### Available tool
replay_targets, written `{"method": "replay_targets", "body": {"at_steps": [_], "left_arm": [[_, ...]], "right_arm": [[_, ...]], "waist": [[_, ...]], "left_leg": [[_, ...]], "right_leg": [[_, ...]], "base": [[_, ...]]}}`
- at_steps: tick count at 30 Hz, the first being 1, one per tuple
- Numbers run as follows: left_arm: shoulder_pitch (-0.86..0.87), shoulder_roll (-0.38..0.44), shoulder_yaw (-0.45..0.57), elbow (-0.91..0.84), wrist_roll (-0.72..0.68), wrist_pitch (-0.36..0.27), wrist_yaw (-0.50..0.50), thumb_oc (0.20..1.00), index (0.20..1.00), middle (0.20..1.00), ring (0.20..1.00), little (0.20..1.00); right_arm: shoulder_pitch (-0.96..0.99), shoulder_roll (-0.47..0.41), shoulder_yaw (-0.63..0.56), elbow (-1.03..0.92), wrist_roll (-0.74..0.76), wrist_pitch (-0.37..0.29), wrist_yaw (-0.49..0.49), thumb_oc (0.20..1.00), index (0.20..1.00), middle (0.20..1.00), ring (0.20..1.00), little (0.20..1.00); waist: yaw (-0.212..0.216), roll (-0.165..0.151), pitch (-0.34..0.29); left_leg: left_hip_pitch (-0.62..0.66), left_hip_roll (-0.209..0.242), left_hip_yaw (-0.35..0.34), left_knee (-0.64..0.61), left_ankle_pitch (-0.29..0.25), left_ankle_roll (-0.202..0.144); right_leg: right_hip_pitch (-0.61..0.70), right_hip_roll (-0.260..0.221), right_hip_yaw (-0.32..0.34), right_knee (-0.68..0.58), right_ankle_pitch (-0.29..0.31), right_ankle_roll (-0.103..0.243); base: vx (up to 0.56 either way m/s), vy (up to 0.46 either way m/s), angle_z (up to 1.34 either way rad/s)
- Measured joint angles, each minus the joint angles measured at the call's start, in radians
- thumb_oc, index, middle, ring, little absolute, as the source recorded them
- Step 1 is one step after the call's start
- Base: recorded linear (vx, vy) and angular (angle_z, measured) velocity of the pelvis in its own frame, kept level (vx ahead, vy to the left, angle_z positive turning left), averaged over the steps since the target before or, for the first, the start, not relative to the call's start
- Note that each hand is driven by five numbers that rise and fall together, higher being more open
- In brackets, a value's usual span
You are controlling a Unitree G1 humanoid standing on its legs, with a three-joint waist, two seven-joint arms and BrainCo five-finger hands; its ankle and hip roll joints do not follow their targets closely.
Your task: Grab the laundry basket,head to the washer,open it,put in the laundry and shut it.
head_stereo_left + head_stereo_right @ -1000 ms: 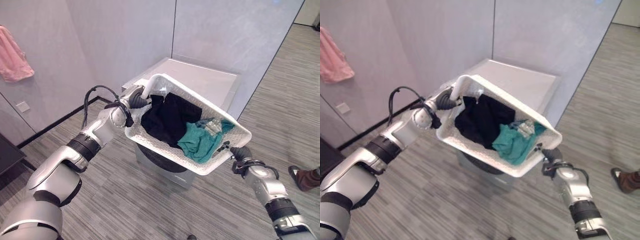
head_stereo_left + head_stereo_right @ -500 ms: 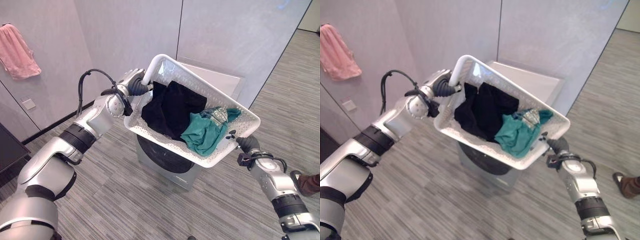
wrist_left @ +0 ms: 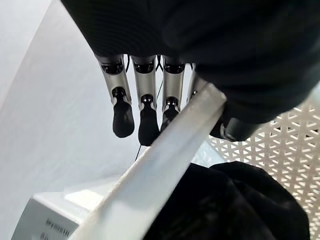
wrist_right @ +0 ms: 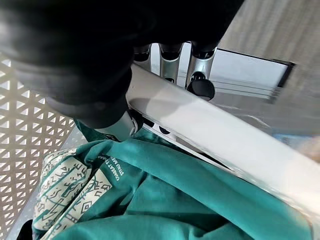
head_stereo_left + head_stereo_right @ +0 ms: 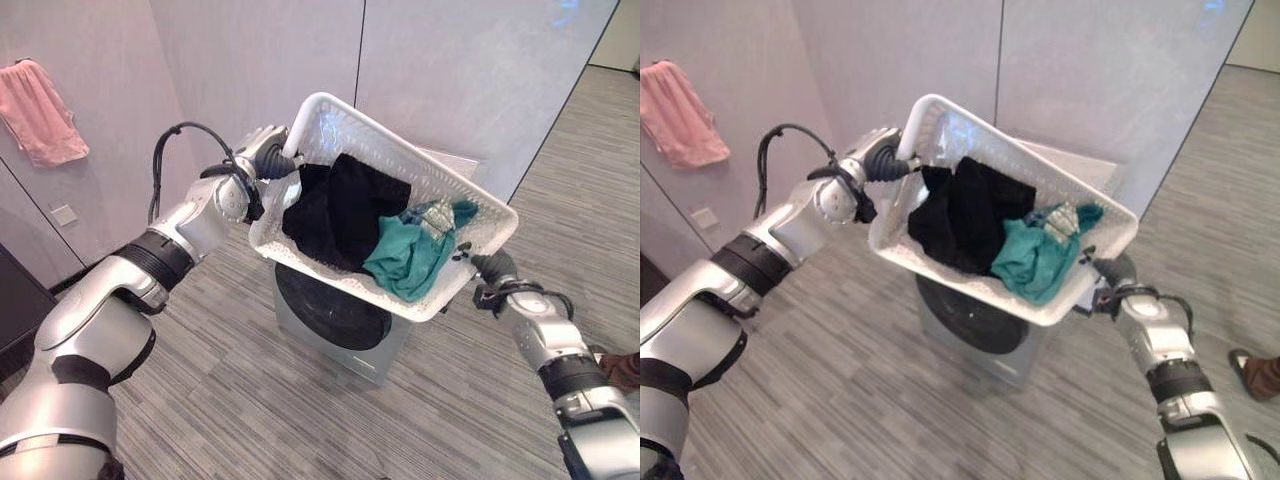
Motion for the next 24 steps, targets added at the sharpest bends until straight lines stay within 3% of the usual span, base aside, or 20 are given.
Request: {"method": "replay_targets", "body": {"at_steps": [10,15,24], "left_arm": [[0.053,0.010,0.000,-0.016,0.002,-0.004,-0.040,0.200,0.200,0.200,0.200,0.200],[0.068,0.058,0.004,-0.065,0.007,-0.003,-0.055,0.200,0.200,0.200,0.200,0.200],[0.279,0.101,0.056,-0.137,0.006,-0.002,-0.073,0.200,0.200,0.200,0.200,0.200]], "right_arm": [[0.149,0.111,0.005,-0.033,-0.042,-0.002,0.039,0.200,0.200,0.200,0.200,0.200],[0.201,0.142,0.030,-0.077,-0.081,-0.001,0.060,0.200,0.200,0.200,0.200,0.200],[0.323,0.203,0.067,-0.074,-0.100,0.002,0.098,0.200,0.200,0.200,0.200,0.200]], "waist": [[0.030,-0.007,-0.014],[0.052,-0.015,-0.013],[0.082,-0.027,0.011]], "left_leg": [[-0.026,0.001,-0.020,0.001,0.004,-0.005],[-0.048,0.002,-0.038,0.001,0.009,-0.009],[-0.085,0.001,-0.072,-0.001,0.023,-0.011]], "right_leg": [[-0.012,0.000,-0.021,0.000,-0.001,-0.002],[-0.025,0.000,-0.036,0.000,-0.001,-0.003],[-0.045,-0.001,-0.073,0.000,-0.007,-0.003]], "base": [[0.00,0.008,0.04],[-0.01,0.017,0.09],[-0.03,0.012,0.12]]}}
